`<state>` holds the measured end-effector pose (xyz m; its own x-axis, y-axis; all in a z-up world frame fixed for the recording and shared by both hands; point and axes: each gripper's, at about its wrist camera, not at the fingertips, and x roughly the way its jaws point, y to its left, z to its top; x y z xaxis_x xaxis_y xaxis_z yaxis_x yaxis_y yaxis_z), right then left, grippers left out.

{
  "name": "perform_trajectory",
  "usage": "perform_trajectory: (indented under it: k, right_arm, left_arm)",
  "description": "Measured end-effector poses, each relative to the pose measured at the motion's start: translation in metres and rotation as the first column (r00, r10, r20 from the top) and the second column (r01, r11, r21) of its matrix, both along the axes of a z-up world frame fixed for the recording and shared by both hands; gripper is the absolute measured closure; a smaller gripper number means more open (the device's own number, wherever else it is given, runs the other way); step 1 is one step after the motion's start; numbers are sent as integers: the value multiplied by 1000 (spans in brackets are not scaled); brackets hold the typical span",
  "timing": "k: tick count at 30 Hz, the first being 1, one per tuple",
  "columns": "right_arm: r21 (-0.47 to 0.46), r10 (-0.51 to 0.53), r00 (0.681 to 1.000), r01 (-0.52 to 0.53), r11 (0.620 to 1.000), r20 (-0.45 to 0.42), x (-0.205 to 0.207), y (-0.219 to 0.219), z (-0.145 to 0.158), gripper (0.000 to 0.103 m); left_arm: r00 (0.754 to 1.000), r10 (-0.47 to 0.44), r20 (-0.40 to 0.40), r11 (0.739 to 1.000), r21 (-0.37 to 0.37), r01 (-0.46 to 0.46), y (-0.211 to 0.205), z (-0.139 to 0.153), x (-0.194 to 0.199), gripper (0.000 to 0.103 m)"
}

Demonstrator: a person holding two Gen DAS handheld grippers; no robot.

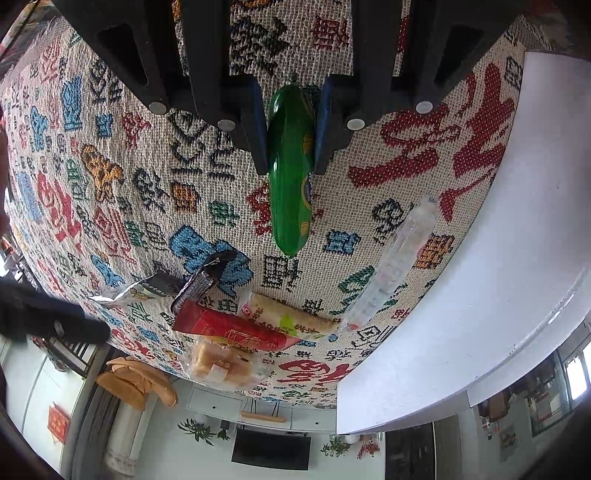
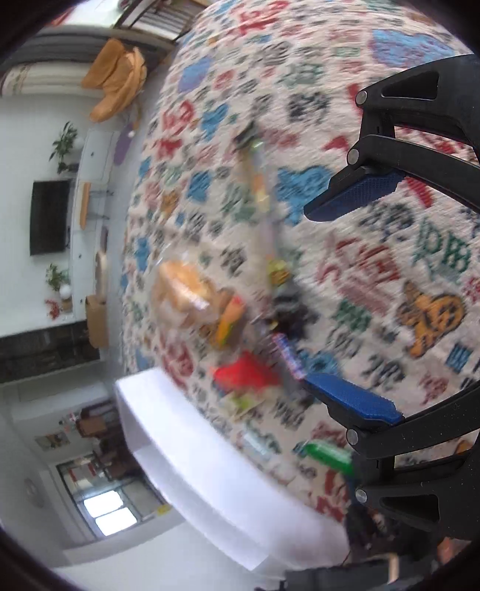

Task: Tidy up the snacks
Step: 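Hold the green snack in the left tool while the right tool grasps the red wrapped snack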

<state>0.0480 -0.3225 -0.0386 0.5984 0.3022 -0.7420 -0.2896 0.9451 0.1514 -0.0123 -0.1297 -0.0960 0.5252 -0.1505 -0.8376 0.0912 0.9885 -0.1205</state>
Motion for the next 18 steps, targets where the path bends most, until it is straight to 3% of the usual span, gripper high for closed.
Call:
perform_trajectory:
  k: [2, 5, 6, 8, 10, 12, 13, 14, 18]
  right_arm:
    - [13, 110, 992, -110, 994, -54, 33, 30, 10, 18]
    - [-43, 249, 950, -262, 964, -189, 74, 80, 1, 21]
    - [-81, 271, 937, -294, 952, -220, 83, 95, -5, 26]
    - [-125, 297, 909, -344, 930, -293, 97, 117, -20, 57]
    - [-173, 278, 889, -358, 918, -364, 106, 130, -38, 58]
    - [-221, 265, 892, -360, 906, -366, 110, 136, -47, 56]
    - [-227, 266, 892, -363, 904, -365, 111, 136, -50, 62]
    - [-216, 262, 890, -358, 908, -372, 112, 134, -52, 85]
    - [-89, 219, 914, -264, 961, -342, 109, 102, -36, 91]
  left_arm:
    - [1000, 6, 0, 1000, -10, -6, 2, 0, 1, 80]
    - [1000, 14, 2, 1000, -12, -14, 4, 0, 1, 80]
    - [1000, 17, 3, 1000, -12, -17, 4, -1, 1, 80]
    - [1000, 23, 2, 1000, -17, -23, 6, -1, 1, 80]
    - [1000, 28, 1, 999, -28, -28, 8, -1, 0, 80]
    - [1000, 29, 1, 999, -33, -29, 8, -1, 0, 80]
    - [1000, 29, 1, 999, -35, -29, 8, -1, 0, 80]
    - [1000, 29, 1, 999, -38, -29, 9, -1, 0, 80]
    - [999, 36, -2, 997, -66, -36, 13, -1, 0, 80]
